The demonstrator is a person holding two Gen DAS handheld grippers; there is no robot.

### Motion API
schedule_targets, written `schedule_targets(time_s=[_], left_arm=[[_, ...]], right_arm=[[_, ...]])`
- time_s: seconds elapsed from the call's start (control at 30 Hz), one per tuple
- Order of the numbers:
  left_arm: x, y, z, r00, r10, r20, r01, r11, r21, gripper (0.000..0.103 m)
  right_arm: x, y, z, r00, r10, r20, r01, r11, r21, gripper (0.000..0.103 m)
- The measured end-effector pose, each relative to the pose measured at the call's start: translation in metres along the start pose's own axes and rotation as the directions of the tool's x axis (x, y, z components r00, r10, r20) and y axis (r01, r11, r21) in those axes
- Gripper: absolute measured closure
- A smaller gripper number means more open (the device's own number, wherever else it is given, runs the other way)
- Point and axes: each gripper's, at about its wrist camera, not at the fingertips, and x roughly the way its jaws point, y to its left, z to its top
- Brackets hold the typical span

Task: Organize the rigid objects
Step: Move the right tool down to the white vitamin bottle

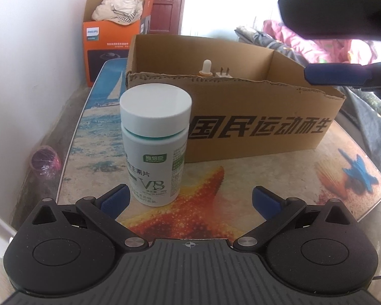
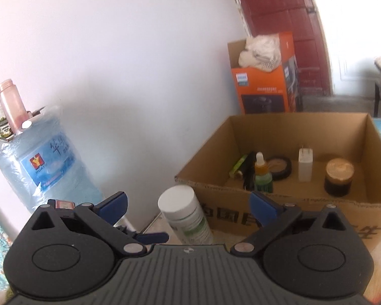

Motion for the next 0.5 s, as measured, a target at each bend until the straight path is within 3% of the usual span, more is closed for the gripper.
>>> schedule_targets(time_s=[0.27,0.5], left_arm=[[0.003,-0.007,0.0,1.0,0.012,0.021,-0.013,1.0,0.02,0.0],[0.009,-0.008,0.003,0.995,0.062,0.073,-0.066,0.997,0.046,0.0]], right_arm=[[0.005,0.0,0.002,0.999,-0.025,-0.029,0.025,1.0,-0.004,0.0],[0.035,-0.013,0.007,0.992,0.075,-0.099,-0.058,0.985,0.164,0.0]])
